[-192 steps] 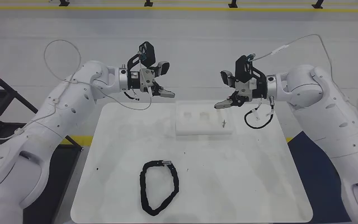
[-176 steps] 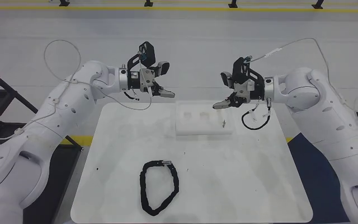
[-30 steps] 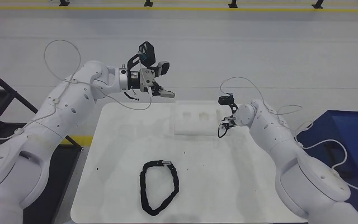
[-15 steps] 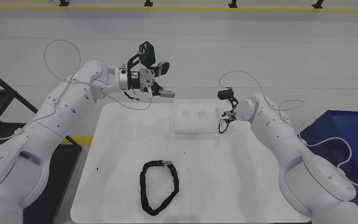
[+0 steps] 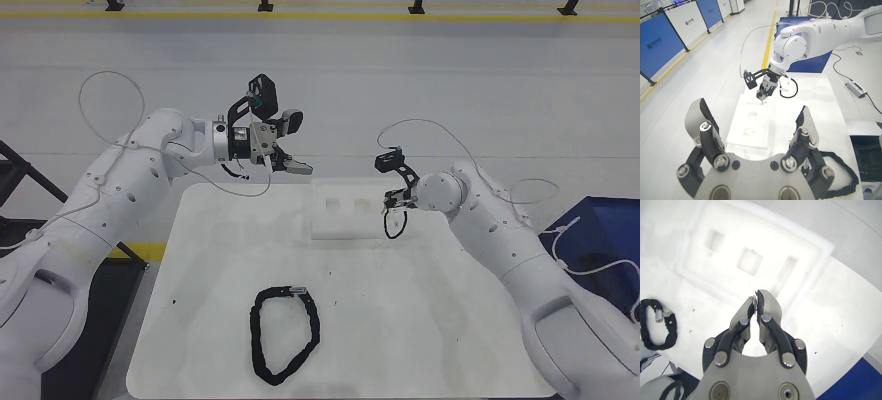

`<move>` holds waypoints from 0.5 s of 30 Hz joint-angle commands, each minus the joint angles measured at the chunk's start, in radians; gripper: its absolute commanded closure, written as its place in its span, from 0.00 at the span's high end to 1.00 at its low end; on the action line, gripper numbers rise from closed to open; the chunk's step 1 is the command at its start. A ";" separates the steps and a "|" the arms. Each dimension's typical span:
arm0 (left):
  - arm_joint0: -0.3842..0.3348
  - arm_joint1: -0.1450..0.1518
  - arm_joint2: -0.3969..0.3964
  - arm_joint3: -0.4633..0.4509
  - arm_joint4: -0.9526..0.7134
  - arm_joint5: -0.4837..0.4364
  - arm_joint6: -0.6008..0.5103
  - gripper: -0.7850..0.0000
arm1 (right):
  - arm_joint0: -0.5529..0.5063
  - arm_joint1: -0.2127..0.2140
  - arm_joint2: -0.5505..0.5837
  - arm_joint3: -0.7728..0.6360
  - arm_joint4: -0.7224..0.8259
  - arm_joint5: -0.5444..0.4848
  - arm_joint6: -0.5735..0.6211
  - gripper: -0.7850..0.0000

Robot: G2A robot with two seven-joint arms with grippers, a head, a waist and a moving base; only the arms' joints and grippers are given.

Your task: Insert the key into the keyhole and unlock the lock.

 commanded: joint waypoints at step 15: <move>0.000 0.000 0.000 0.000 0.000 0.000 0.000 1.00 | -0.505 0.226 0.555 -0.822 0.182 -0.127 0.158 0.00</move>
